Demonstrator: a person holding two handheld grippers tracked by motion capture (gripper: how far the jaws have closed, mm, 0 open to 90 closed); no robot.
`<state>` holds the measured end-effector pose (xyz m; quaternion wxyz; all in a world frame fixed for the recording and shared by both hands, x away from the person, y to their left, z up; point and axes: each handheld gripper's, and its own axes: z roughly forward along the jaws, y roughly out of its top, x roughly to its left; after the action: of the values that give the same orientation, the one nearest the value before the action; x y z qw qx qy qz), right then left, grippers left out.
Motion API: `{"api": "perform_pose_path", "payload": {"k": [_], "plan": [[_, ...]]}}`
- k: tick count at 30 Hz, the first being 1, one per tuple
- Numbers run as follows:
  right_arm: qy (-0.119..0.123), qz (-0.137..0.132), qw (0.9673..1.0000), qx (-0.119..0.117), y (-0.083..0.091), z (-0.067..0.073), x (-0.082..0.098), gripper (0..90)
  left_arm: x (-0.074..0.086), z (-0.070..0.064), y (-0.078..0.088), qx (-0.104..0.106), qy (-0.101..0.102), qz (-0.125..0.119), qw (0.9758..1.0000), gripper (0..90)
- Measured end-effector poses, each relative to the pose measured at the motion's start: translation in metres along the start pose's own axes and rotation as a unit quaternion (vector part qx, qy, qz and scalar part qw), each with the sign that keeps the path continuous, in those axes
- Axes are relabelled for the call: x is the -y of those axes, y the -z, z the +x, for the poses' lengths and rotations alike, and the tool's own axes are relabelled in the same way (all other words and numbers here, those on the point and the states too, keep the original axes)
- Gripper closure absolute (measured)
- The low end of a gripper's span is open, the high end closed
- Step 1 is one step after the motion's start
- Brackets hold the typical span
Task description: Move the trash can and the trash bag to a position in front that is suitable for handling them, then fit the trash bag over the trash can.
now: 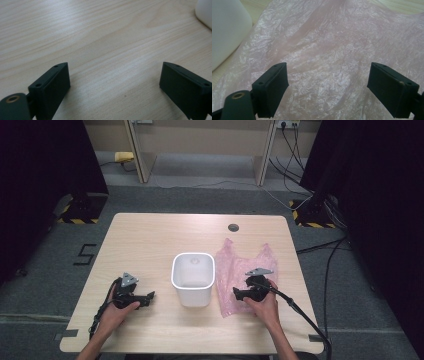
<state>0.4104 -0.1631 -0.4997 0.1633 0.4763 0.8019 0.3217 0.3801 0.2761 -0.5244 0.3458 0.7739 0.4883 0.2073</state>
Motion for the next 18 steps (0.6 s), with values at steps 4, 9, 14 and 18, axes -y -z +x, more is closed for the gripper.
{"api": "perform_pose_path", "payload": {"k": [4, 9, 14, 18], "plan": [[-0.002, -0.002, 1.0000, 0.001, 0.0011, -0.0014, -0.0009, 16.9, -0.0012, -0.0009, -0.0018, 0.001, -0.001, 0.004, 1.0000, 5.7], [-0.004, -0.001, 1.0000, 0.005, 0.0019, -0.0017, -0.0011, 16.8, -0.0014, -0.0008, -0.0021, 0.004, -0.001, 0.005, 1.0000, 4.6], [-0.007, 0.000, 1.0000, 0.006, 0.0019, -0.0044, -0.0006, 16.8, -0.0015, -0.0008, -0.0023, 0.005, -0.003, 0.006, 1.0000, 4.0], [-0.009, 0.004, 0.9998, 0.016, 0.0017, -0.0082, -0.0001, 16.8, -0.0015, -0.0008, -0.0024, 0.006, -0.003, 0.006, 1.0000, 3.8]]}}
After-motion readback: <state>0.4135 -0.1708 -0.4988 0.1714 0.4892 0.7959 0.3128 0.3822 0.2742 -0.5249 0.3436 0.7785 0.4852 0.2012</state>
